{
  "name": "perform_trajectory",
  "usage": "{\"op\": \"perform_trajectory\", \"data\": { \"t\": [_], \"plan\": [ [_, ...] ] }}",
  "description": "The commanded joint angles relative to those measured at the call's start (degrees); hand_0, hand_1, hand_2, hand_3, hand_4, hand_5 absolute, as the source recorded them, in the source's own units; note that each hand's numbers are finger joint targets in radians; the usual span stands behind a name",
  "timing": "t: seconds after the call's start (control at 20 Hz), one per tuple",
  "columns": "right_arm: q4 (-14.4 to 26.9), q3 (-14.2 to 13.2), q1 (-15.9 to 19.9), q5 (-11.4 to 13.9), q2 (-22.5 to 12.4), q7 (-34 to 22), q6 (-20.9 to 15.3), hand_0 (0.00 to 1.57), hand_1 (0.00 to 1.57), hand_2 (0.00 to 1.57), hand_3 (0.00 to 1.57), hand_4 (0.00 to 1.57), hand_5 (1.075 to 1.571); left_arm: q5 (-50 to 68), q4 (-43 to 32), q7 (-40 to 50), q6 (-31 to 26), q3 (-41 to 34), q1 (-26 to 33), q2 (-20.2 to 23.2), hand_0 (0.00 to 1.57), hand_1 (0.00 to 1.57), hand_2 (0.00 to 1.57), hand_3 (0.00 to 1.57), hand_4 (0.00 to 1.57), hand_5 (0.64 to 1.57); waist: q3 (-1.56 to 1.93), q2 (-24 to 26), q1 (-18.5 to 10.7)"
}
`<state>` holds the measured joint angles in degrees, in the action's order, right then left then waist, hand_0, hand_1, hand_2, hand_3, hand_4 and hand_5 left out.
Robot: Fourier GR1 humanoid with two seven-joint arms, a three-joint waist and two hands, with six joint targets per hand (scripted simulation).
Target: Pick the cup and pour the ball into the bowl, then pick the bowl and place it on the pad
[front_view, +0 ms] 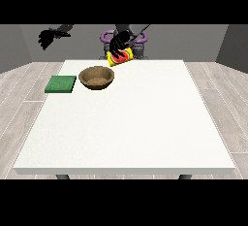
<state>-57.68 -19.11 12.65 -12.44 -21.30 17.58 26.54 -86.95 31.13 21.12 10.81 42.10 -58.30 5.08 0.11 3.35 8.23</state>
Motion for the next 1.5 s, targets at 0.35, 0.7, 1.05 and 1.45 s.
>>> {"op": "perform_trajectory", "data": {
  "t": [0.35, 0.7, 1.05, 1.45],
  "plan": [
    [-0.7, 0.7, -0.4, -0.3, 1.0, -2.9, -1.0, 0.00, 0.00, 0.00, 0.00, 0.00, 1.569, -10.5, 0.4, -3.3, -6.1, 3.7, -0.3, 0.2, 1.45, 1.45, 1.57, 1.57, 1.53, 1.134, -0.11, 0.4, -1.1],
    [0.2, -2.3, -2.7, -2.2, -0.5, -4.7, -2.2, 0.00, 0.00, 0.00, 0.00, 0.10, 1.565, 15.9, 10.9, 3.0, 9.5, -22.2, 8.1, -1.5, 1.30, 1.30, 1.57, 1.57, 1.57, 1.156, -0.78, 1.4, -6.7],
    [-2.0, -0.2, 1.1, -1.8, 4.2, -4.0, -4.9, 0.00, 0.00, 0.00, 0.00, 0.35, 1.567, 45.5, 22.0, -5.4, 20.0, -36.0, 18.7, -5.0, 0.00, 0.00, 0.00, 0.00, 0.42, 1.561, -1.59, -7.3, -6.1],
    [-2.7, 1.6, 3.9, 2.1, 11.1, -2.1, -15.6, 0.00, 0.00, 0.00, 0.00, 0.21, 1.571, 75.9, 35.5, -27.6, 9.6, -35.4, 29.2, -5.1, 0.00, 0.00, 0.00, 0.00, 0.00, 1.565, -0.40, -11.0, -12.1]
  ]
}}
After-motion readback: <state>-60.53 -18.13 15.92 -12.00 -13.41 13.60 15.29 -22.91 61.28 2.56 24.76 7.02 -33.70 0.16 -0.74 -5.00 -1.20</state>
